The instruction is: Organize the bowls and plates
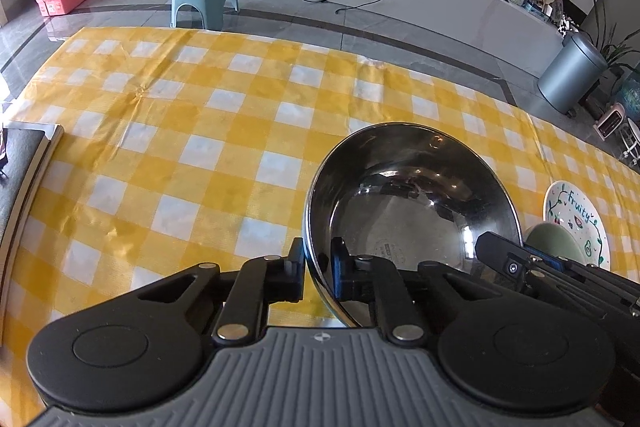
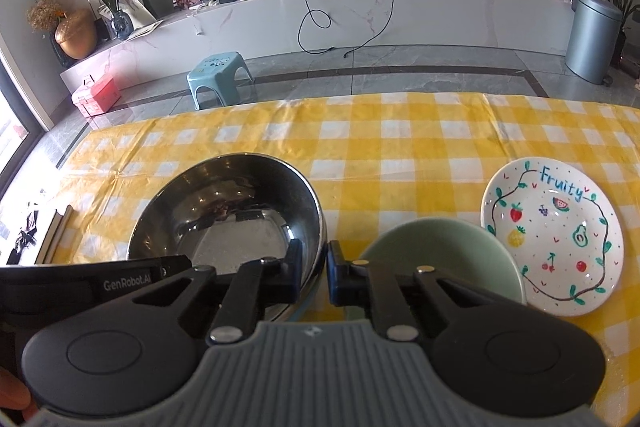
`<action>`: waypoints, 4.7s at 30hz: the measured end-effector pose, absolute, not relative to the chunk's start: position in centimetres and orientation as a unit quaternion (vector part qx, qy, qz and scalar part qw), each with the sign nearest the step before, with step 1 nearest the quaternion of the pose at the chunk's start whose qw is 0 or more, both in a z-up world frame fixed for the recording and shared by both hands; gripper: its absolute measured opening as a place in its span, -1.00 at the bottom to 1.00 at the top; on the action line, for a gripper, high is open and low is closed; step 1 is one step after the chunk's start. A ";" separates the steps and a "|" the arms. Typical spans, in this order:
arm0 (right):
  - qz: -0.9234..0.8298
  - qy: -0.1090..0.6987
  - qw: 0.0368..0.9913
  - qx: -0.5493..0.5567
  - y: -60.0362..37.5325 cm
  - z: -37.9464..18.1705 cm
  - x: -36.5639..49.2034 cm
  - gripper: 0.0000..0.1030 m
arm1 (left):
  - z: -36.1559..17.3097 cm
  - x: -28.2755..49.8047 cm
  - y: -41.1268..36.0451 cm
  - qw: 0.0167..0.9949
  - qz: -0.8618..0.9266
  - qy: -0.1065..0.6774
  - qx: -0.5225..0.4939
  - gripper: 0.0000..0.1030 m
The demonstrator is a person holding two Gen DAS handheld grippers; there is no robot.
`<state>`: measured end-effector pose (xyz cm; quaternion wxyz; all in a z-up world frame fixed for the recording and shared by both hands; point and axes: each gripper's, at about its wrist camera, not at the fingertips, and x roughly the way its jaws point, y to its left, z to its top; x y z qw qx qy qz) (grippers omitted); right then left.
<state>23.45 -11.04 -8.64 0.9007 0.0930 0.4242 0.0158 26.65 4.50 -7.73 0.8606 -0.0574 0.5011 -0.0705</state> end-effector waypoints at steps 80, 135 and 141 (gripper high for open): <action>0.109 0.440 0.880 0.143 -5.6 -3.7 0.4 -0.92 | -2.5 1.6 14.2 0.867 0.012 0.474 -0.155 -0.70; 0.085 0.383 0.901 0.184 -9.7 -2.0 -0.2 -0.30 | 1.6 2.4 10.8 0.912 -0.016 0.391 -0.123 -0.34; 0.036 0.364 0.916 0.166 -12.9 -1.8 -0.1 0.04 | 1.6 3.7 7.0 0.911 -0.050 0.399 -0.088 -0.33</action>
